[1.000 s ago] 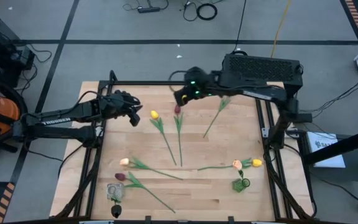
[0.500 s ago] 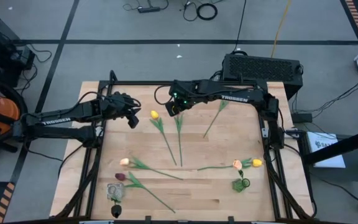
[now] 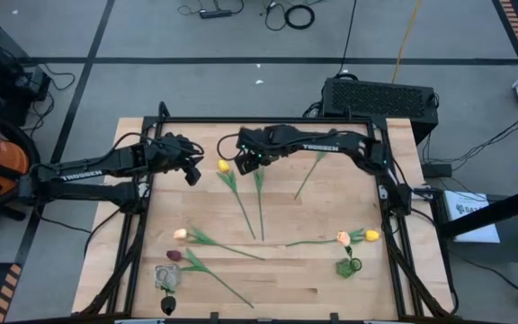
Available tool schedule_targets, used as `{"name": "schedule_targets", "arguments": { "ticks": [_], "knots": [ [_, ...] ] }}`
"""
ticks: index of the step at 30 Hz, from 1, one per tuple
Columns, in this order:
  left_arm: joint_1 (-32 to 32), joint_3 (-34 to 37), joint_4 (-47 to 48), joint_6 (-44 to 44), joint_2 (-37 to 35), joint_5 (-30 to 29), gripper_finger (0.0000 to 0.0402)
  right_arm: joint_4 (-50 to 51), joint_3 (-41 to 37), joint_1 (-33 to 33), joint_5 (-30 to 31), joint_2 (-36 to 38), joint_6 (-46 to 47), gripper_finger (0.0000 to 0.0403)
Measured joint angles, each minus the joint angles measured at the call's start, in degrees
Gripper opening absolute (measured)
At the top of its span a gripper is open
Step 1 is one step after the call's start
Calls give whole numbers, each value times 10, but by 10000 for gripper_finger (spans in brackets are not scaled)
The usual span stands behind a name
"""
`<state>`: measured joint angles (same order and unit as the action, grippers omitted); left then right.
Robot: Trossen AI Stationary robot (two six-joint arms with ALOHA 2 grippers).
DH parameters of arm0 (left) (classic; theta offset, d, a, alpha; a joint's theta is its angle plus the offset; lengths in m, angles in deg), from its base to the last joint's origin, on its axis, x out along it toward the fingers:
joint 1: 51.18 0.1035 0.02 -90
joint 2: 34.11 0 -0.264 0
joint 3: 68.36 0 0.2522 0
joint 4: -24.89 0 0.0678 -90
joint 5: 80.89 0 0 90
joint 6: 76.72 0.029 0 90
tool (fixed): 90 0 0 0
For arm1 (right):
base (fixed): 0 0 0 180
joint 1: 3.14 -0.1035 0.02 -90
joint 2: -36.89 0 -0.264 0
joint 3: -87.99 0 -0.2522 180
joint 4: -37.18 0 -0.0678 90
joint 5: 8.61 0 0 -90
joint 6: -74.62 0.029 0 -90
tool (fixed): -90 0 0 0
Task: Sort flowers into vase by color
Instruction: Put the top red tulip into the transparent vase
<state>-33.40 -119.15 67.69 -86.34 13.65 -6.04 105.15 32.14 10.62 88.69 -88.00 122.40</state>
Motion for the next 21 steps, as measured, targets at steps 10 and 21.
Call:
{"name": "schedule_targets", "arguments": {
  "ticks": [10,21],
  "knots": [
    [0,0,1,0,0,0,123,-1,0,-2,-51,-65,26,192],
    [0,0,0,1,0,-1,123,-7,3,-32,-54,-116,57,187]
  ]
}}
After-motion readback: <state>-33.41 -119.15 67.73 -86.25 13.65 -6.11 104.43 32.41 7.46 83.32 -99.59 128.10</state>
